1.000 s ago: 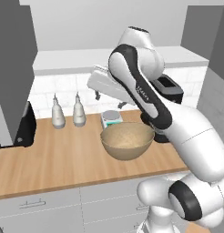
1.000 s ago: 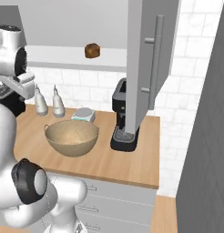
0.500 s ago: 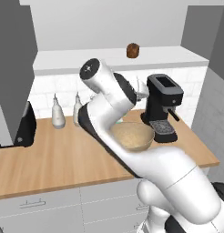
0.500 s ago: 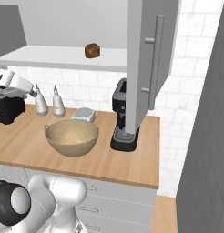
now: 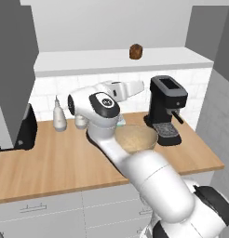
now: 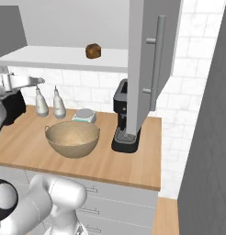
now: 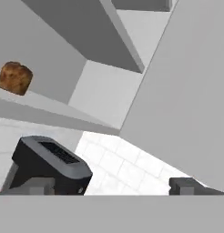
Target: Open the cabinet, pick up the bread from the cabinet and place it in the basket. Then move the basket to the dining counter.
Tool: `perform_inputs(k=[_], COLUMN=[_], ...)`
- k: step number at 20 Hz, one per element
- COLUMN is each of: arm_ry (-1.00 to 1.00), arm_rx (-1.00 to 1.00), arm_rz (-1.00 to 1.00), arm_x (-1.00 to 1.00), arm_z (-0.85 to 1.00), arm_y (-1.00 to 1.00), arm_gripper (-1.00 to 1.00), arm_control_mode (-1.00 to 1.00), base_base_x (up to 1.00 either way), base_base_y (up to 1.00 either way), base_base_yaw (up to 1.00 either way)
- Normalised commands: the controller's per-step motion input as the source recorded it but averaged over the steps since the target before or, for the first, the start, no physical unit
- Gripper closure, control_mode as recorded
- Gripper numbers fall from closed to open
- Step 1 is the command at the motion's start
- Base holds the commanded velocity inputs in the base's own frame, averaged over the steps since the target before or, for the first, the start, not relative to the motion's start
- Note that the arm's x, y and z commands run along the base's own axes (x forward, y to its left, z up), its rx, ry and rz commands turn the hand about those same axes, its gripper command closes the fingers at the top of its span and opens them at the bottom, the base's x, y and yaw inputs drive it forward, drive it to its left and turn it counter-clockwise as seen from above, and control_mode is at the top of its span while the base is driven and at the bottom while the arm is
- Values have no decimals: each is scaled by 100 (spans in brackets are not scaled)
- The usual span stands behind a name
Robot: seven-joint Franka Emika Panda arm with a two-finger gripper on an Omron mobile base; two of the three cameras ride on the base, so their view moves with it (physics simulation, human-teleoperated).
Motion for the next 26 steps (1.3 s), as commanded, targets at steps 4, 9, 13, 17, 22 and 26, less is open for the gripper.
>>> perform_inputs(k=[4, 9, 13, 17, 22, 26], arm_ry=[-18, 2, -1, -17, -13, 0], arm_rx=[30, 70, 50, 4, -4, -6], arm_rz=[-15, 6, 26, 25, 39, 49], arm_x=[51, 11, 2, 0, 11, 5], arm_z=[85, 21, 14, 11, -1, -3], arm_y=[-29, -26, -20, -3, -20, -36], arm_gripper=[-100, -100, -100, -100, -100, -100], arm_control_mode=[-100, -100, -100, -100, -100, -100], base_base_x=[0, 0, 0, 0, 0, 0], base_base_y=[0, 0, 0, 0, 0, 0], base_base_yaw=[0, 0, 0, 0, 0, 0])
